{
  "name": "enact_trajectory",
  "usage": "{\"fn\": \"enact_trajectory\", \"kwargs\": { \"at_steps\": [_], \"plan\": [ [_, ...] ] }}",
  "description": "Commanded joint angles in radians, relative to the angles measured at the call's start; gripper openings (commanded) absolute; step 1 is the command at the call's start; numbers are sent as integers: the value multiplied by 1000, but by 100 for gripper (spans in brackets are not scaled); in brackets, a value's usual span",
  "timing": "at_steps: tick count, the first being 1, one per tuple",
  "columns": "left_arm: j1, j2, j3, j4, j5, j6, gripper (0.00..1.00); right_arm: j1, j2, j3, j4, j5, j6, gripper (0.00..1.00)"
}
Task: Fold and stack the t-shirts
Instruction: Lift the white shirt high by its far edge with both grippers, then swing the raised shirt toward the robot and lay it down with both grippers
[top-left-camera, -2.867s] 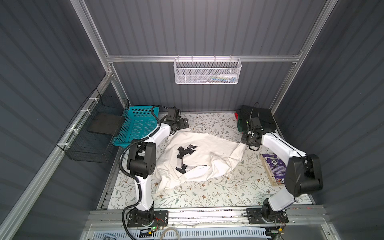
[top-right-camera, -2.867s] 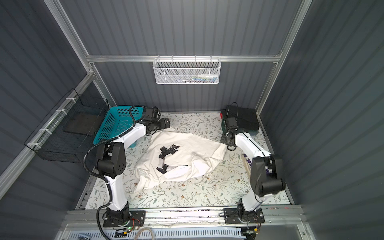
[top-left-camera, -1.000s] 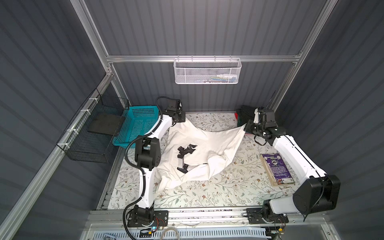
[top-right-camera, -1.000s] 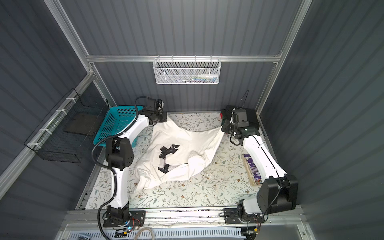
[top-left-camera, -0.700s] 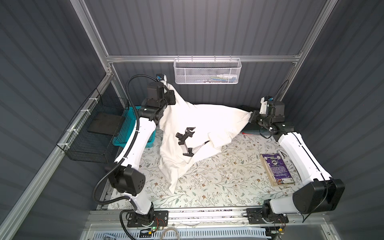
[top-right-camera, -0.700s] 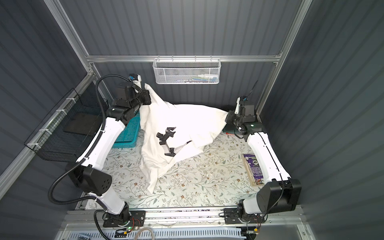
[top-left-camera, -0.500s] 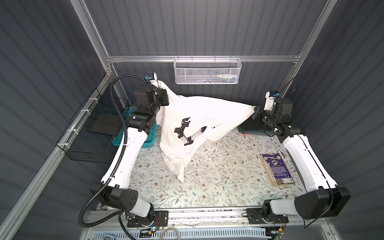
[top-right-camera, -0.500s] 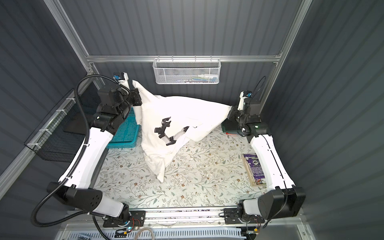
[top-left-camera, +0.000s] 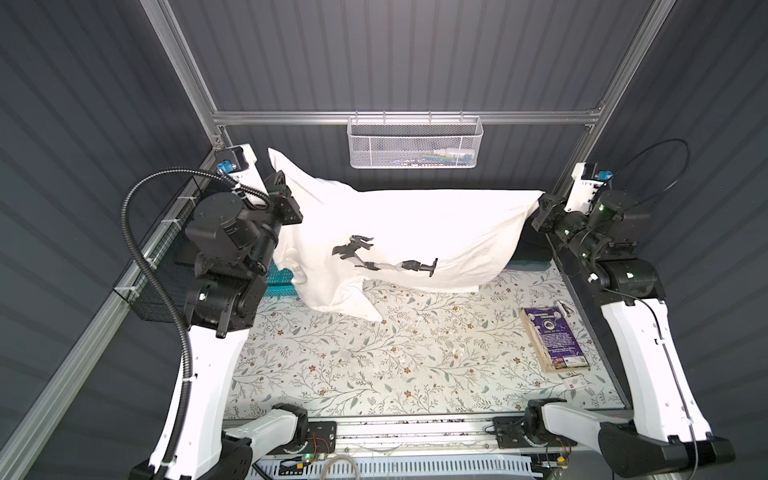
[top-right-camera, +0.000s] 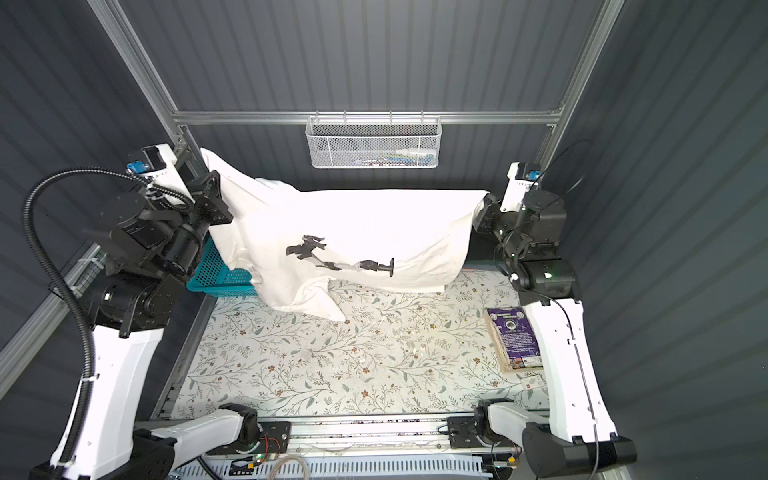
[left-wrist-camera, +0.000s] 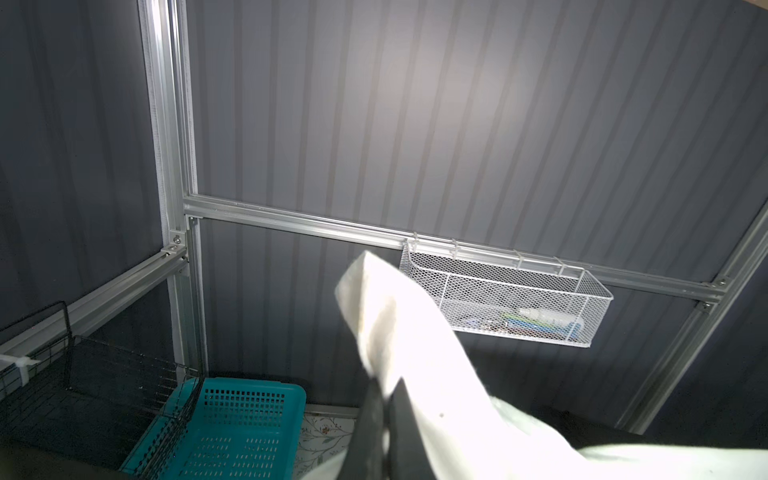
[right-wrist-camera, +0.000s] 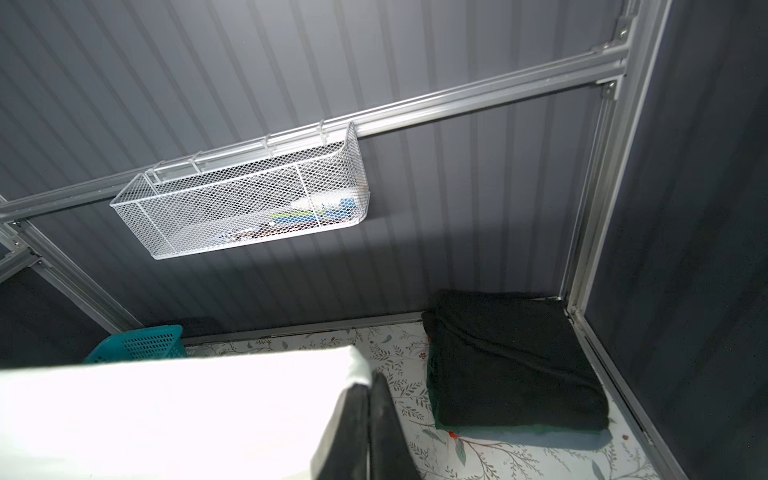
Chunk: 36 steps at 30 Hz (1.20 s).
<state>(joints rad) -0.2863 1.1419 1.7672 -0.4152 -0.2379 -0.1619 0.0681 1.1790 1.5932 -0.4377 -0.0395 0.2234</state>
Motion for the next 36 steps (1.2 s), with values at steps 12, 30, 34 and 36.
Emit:
{"fn": "enact_trajectory", "kwargs": {
  "at_steps": [12, 30, 34, 36],
  "plan": [
    [3, 57, 186, -95, 48, -12, 0, -6, 45, 255, -210, 63, 52, 0],
    [32, 745, 394, -16, -21, 126, 0, -28, 547, 263, -89, -21, 78, 0],
    [32, 844, 553, -97, -13, 139, 0, -31, 644, 369, -131, -56, 94, 0],
    [30, 806, 517, -78, -13, 136, 0, -31, 635, 376, -127, -71, 101, 0]
  ]
}}
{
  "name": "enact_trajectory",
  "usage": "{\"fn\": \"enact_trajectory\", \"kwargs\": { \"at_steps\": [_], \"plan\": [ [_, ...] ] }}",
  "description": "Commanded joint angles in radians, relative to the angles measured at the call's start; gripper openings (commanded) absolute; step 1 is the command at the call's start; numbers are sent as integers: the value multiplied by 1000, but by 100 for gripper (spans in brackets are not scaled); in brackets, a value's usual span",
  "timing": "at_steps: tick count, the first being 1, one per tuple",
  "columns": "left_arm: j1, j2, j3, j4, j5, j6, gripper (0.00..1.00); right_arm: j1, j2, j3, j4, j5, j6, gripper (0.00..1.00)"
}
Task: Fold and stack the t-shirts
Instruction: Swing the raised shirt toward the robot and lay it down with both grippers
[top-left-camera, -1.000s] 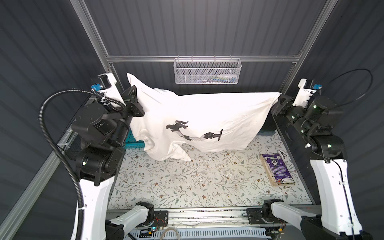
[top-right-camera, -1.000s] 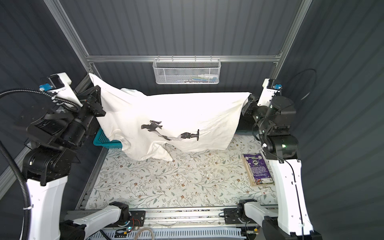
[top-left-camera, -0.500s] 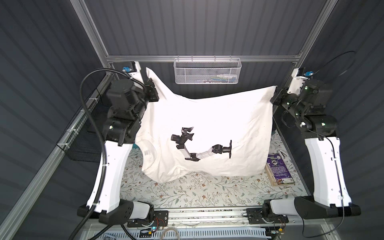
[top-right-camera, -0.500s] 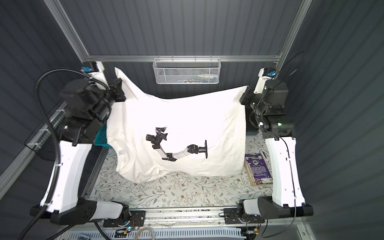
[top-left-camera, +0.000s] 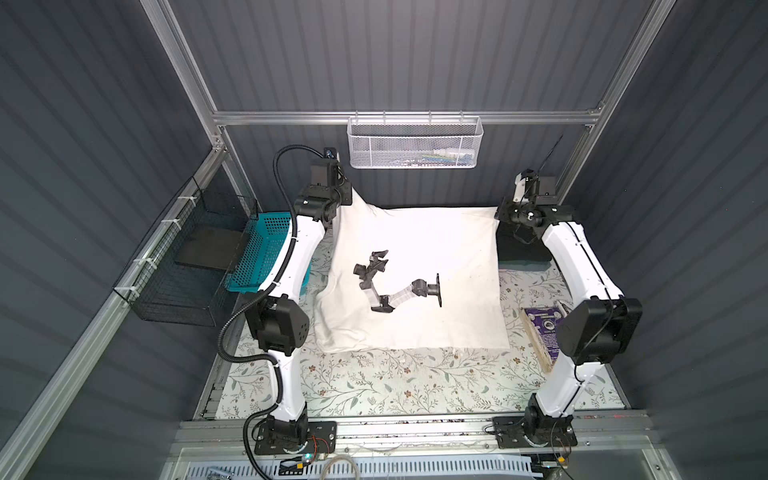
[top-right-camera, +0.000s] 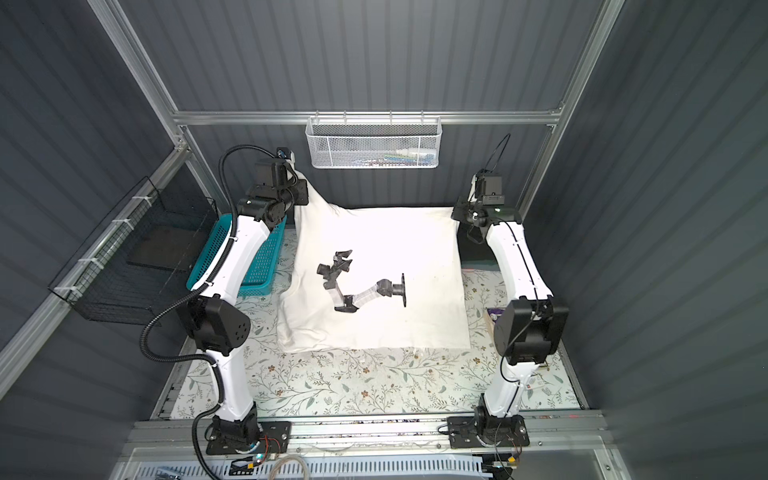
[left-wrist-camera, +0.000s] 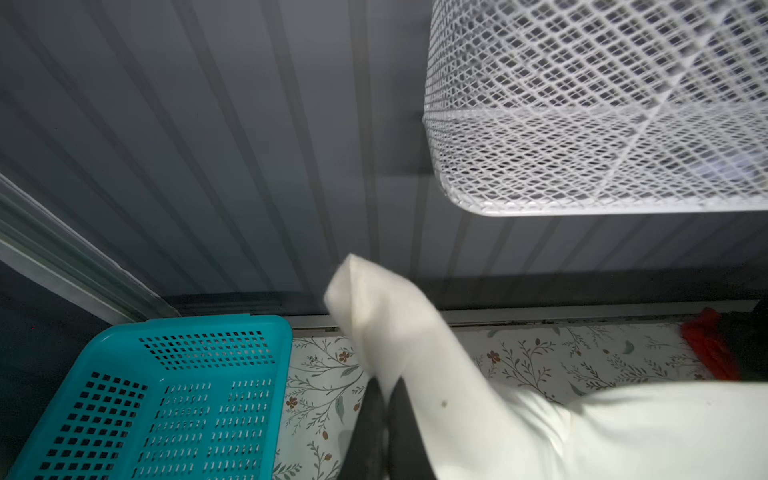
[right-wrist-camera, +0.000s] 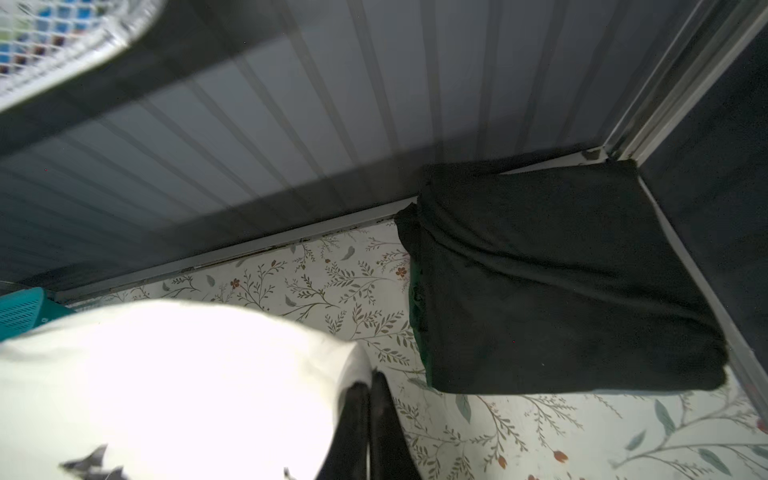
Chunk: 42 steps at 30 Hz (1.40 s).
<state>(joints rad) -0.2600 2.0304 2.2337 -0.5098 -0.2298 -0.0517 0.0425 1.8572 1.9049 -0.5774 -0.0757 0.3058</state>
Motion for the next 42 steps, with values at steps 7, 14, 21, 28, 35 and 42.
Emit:
{"fn": "enact_trajectory", "kwargs": {
  "at_steps": [7, 14, 21, 28, 35, 42],
  "plan": [
    [-45, -480, -356, 181, 28, -36, 0, 0, -301, -123, 55, -50, 20, 0],
    [-148, -837, -458, 109, -43, -46, 0, 0, -647, -267, -7, -78, 32, 0],
    [-148, -860, -227, 7, 22, -109, 0, 2, -727, -42, -148, -12, -10, 0],
    [-148, -615, 155, -127, 46, -91, 0, 1, -560, 204, -238, -14, -38, 0],
    [-148, -601, -74, -58, 25, -57, 0, 1, -555, -9, -124, -59, -15, 0],
    [-145, -580, -428, 94, 7, -33, 0, 2, -530, -332, 33, -60, 18, 0]
  ]
}}
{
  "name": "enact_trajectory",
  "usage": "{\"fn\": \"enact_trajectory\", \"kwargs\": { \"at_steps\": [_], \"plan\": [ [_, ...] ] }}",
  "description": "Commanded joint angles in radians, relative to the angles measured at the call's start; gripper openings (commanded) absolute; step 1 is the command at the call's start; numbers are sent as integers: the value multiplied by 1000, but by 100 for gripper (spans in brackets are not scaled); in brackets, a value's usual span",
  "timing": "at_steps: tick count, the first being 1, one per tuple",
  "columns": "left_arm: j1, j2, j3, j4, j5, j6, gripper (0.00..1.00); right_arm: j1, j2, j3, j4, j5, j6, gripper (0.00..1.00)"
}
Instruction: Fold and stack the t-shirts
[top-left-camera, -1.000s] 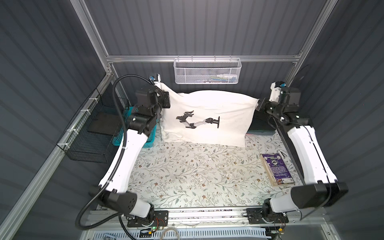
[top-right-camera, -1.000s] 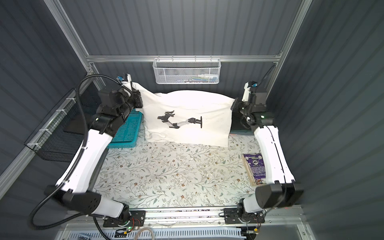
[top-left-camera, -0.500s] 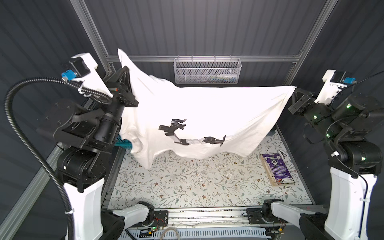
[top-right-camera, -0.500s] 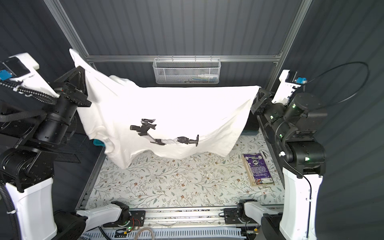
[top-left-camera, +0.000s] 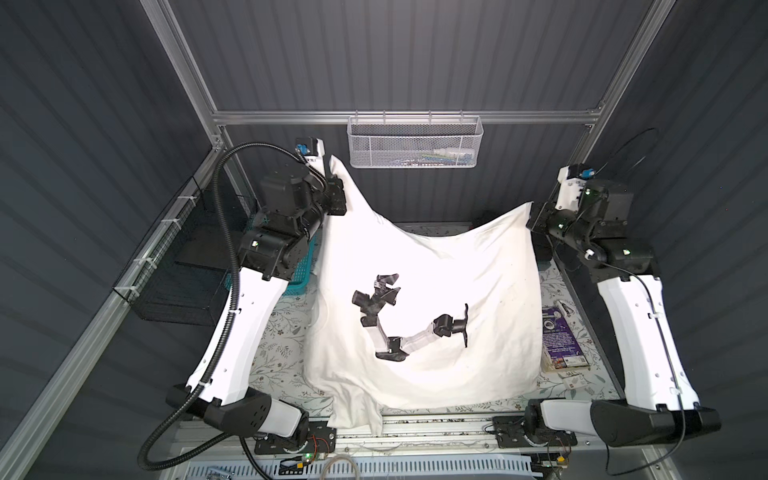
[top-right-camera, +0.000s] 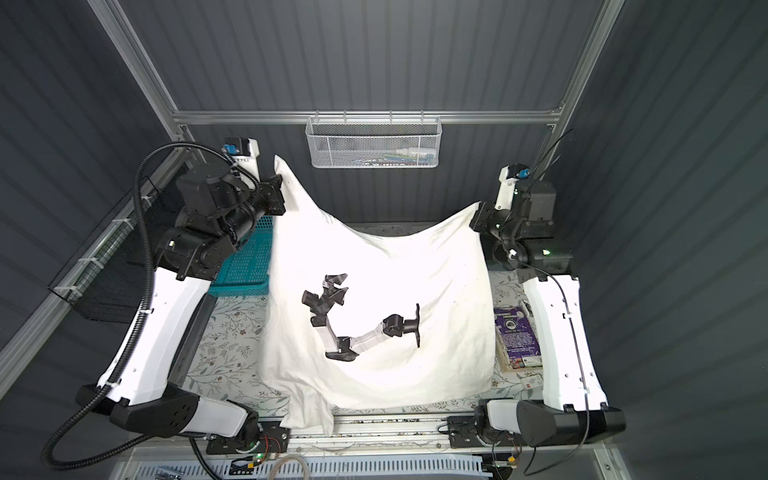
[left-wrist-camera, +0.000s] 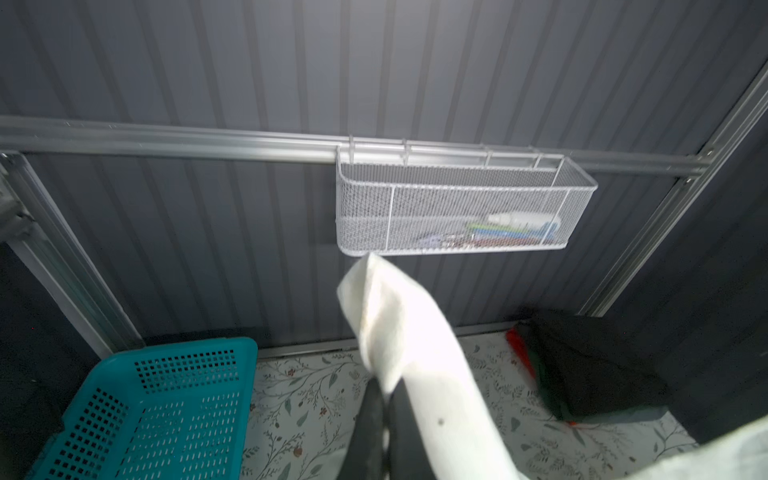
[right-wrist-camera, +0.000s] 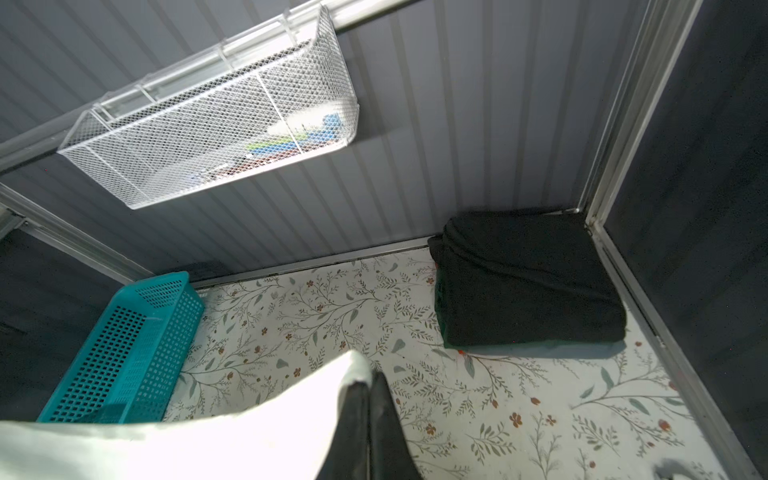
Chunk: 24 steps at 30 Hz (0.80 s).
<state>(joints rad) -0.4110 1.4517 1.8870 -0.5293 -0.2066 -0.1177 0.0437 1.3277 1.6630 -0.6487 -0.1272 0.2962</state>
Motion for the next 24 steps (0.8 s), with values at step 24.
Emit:
{"fn": "enact_trajectory", "kwargs": {
  "at_steps": [24],
  "plan": [
    [113, 489, -157, 330, -140, 29, 0, -1, 420, -144, 312, 84, -20, 0]
  ]
}}
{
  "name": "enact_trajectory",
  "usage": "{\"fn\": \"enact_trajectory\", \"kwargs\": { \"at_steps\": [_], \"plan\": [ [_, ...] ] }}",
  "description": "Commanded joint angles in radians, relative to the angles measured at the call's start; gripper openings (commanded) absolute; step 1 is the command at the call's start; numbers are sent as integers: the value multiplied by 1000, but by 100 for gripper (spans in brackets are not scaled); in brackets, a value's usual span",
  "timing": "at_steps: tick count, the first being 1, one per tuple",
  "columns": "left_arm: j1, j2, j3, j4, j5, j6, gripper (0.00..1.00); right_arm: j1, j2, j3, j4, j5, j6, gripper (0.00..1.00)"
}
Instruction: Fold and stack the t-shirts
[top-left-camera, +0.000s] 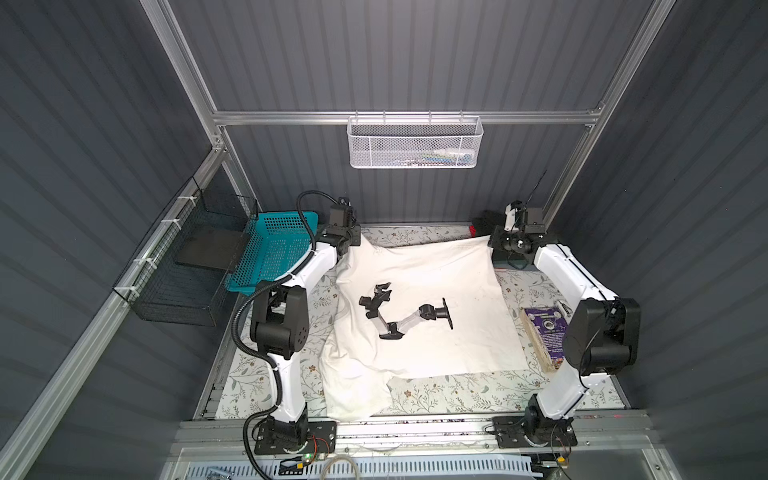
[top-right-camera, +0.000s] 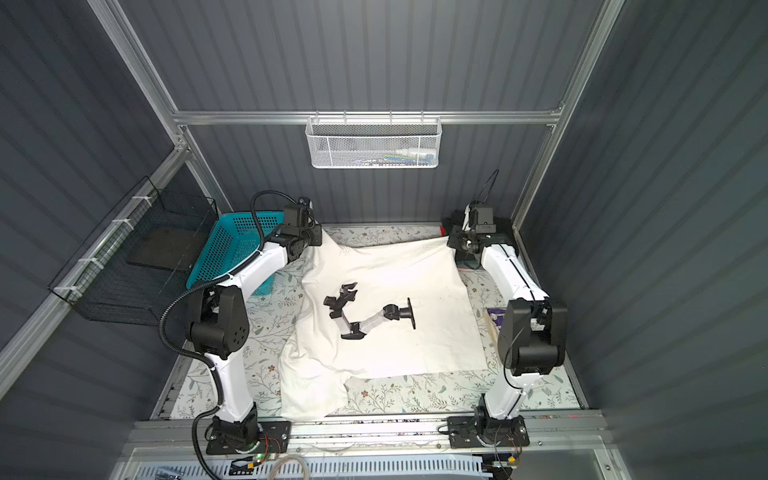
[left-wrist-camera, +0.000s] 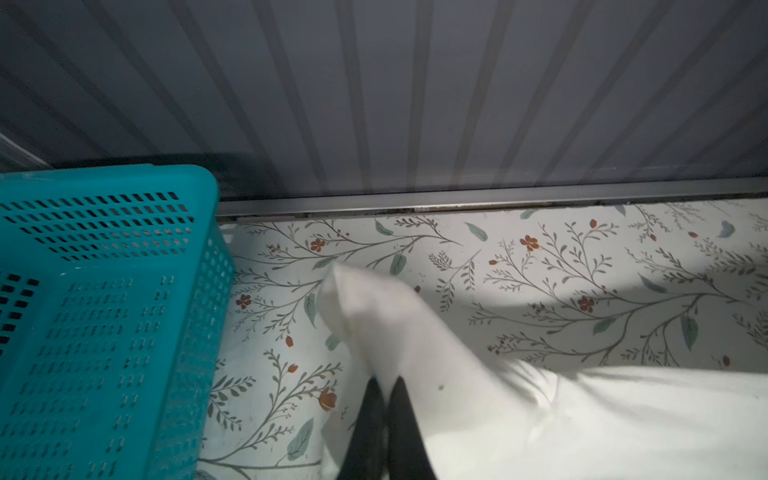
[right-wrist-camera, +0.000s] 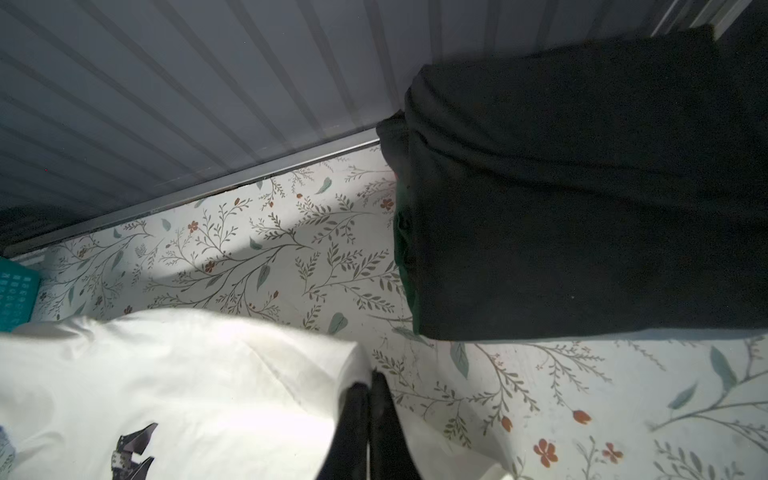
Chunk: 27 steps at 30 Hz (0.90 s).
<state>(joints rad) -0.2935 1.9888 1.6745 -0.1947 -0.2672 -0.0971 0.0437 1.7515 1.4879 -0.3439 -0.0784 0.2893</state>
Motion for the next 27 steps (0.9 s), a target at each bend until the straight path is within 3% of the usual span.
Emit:
{"fn": "enact_trajectory", "kwargs": {
  "at_steps": [1, 7, 12, 15, 19, 27],
  "plan": [
    [-5, -66, 42, 0, -104, 13, 0, 0, -7, 34, 10, 33, -11, 0],
    [-27, -195, 8, -17, -152, 36, 0, 1, -18, 56, -10, 22, -7, 0],
    [-175, -355, -110, 41, -370, 125, 0, 2, -86, 5, -3, 6, 9, 0],
    [-193, -397, -166, 63, -371, 99, 0, 3, -135, -22, 1, 22, 5, 0],
    [-193, -351, -185, 106, -420, 121, 0, 2, -166, -34, 4, 41, -4, 0],
    [-183, -165, -78, 98, -423, 167, 0, 3, -128, -25, -10, 37, -38, 0]
  ]
}}
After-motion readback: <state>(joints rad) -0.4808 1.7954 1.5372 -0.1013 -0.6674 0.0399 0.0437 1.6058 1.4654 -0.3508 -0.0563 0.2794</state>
